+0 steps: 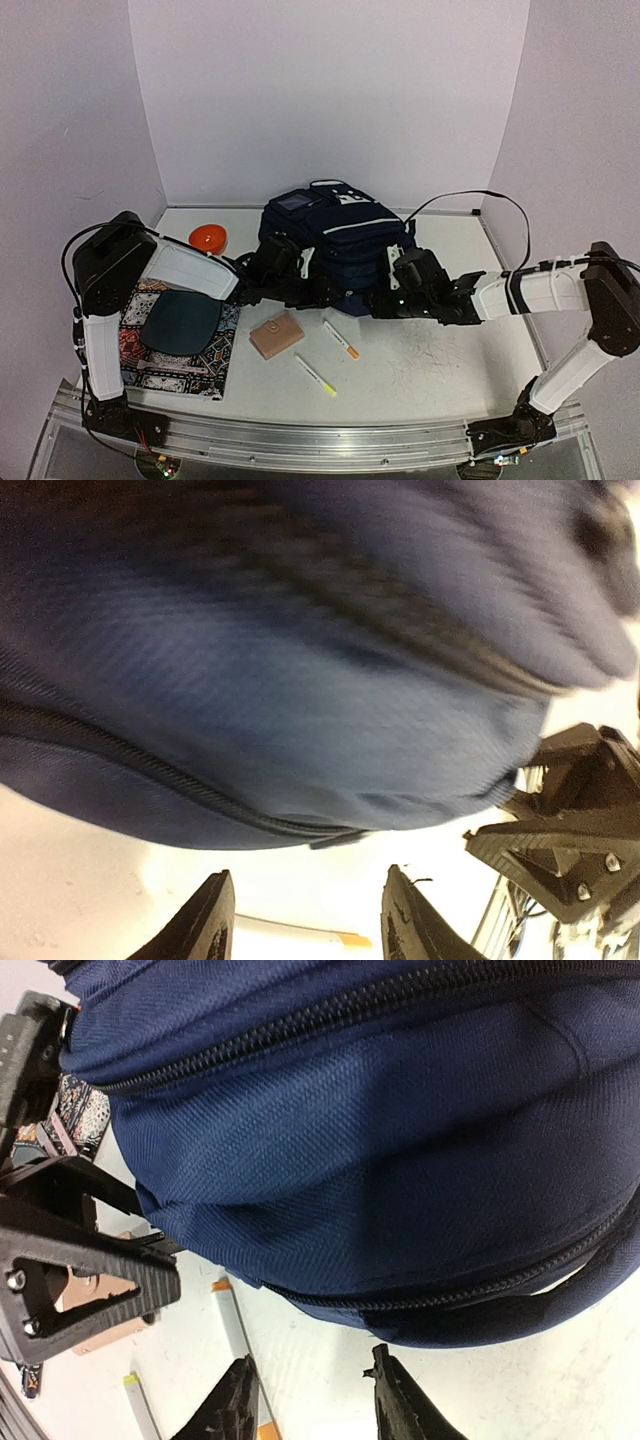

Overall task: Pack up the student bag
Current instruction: Zip the student bag into the largest pocket of the bag.

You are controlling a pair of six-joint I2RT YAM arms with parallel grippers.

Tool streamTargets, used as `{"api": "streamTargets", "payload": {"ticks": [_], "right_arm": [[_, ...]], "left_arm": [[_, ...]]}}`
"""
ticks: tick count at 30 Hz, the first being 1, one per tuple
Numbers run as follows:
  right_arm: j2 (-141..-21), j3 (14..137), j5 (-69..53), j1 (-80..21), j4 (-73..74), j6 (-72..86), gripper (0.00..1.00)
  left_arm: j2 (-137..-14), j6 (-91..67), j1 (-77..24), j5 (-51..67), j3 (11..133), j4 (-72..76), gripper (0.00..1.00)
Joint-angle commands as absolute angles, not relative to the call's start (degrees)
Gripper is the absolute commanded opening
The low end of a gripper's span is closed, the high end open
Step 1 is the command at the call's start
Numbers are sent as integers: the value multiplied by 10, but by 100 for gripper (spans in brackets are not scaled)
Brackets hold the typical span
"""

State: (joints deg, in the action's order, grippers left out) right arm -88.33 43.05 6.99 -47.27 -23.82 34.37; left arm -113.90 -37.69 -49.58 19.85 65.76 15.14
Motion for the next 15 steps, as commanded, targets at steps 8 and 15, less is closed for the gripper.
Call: {"api": "streamTargets", "payload": {"ticks": [8,15], "right_arm": [[-848,409,68,-470,-269,349,42],[-850,402,65,-470,-283,349,42]], "left_arm": [[-1188,-320,-500,266,738,186,51],[-1219,-325,-503,287,758,186,46]]}}
